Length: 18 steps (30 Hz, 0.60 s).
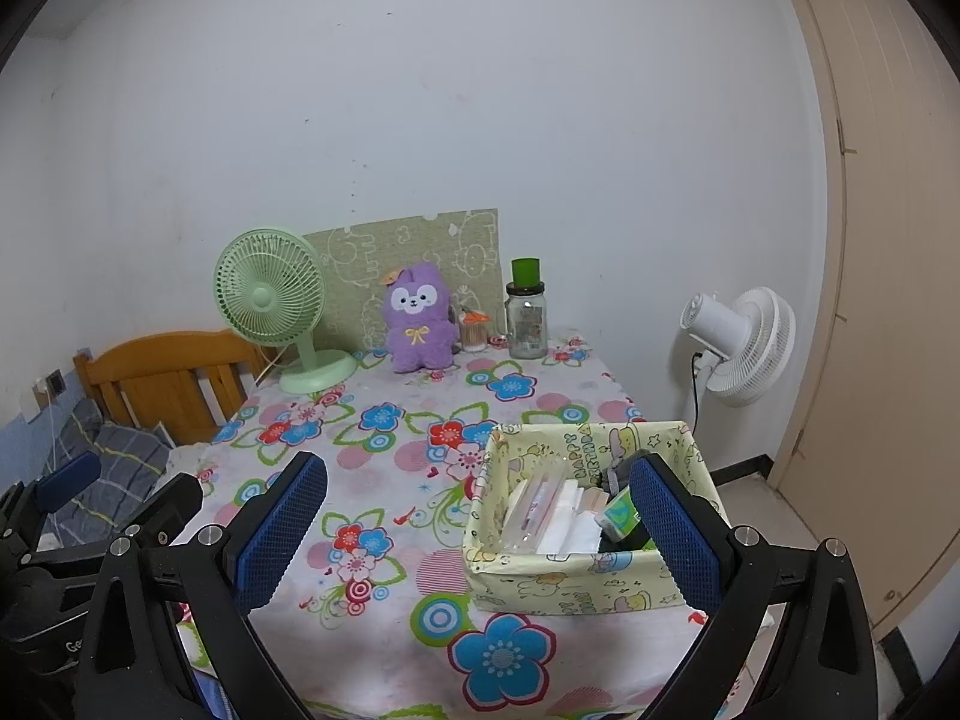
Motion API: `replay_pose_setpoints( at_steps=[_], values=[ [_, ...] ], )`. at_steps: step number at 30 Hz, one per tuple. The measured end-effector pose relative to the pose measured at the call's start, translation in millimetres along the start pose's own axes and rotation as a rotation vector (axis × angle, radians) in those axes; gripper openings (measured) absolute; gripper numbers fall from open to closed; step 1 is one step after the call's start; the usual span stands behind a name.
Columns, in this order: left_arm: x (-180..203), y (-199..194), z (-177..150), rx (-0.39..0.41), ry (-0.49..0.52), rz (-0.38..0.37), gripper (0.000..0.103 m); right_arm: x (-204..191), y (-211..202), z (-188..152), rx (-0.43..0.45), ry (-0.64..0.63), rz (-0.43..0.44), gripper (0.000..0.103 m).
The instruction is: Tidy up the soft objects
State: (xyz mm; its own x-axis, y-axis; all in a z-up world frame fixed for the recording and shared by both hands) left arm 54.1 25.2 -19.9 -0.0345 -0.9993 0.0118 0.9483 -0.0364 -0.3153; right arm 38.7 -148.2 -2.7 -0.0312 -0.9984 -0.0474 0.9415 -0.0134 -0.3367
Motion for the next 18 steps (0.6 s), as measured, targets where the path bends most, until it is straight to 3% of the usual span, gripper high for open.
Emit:
replay_pose_setpoints(
  at_steps=[18],
  values=[
    [6.1,8.9,-4.6,-0.017,0.017,-0.003,0.103,5.9,7.2,-2.7,-0.017,0.013,-0.007,0.102]
  ],
)
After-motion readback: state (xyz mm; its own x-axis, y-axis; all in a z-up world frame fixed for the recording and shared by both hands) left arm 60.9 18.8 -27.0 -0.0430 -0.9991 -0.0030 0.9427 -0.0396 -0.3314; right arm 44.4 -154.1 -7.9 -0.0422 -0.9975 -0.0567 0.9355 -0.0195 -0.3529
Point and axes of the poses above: each gripper's, at about its wrist camera, not at the fingertips, and y roughly the way its jaws point, x to its right, z to its top, the point moved 7 cm from there along y, roughly the way its jaws point, and after that the axes turned 7 degrees about x, right-handed, at the moved point
